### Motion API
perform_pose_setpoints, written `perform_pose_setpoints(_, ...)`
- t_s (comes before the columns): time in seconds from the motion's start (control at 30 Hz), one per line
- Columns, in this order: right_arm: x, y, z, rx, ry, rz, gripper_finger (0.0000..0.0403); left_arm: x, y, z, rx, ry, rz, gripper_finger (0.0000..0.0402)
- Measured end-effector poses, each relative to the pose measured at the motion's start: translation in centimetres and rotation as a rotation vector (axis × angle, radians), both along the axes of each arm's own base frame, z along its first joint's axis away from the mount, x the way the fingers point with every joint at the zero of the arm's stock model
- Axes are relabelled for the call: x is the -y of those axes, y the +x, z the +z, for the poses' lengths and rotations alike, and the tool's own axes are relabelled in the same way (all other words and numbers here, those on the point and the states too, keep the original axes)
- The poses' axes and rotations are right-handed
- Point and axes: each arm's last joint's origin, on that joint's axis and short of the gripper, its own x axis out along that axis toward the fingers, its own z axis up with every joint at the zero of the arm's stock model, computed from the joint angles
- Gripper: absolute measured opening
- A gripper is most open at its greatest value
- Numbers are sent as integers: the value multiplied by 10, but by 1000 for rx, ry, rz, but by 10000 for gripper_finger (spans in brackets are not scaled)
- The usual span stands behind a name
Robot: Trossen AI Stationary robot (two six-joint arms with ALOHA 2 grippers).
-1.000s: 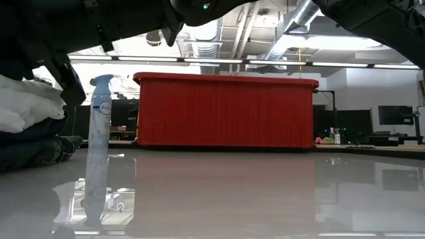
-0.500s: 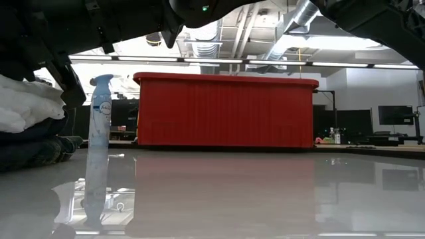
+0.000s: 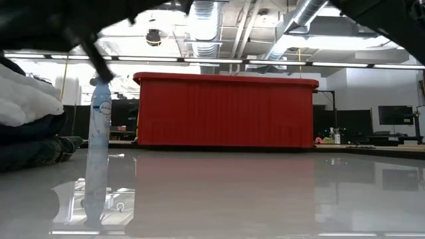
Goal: Fold Laundry from Bin
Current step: Stack the gray shorts on top of the blue shorts
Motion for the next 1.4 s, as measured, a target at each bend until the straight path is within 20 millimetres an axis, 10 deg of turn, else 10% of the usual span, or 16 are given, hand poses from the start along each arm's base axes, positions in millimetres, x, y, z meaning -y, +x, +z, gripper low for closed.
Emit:
perform_pose_setpoints(0.3,-8,-47,48,-288,-102,-138,18,6,-7,-9,48,-88,51,0)
perform_pose_setpoints(0.77,-57,-44,-8,-332,-60,-96,17,5,-3,-22,81,-120,84,0)
perform_pose_setpoints(1.23,-56,-23,-39,-256,51,-10,19,5,2,-30,106,-165,102,0)
perform_pose_setpoints(1.4,-50,-39,-10,-345,2,-23,18,5,3,-30,107,-170,105,0)
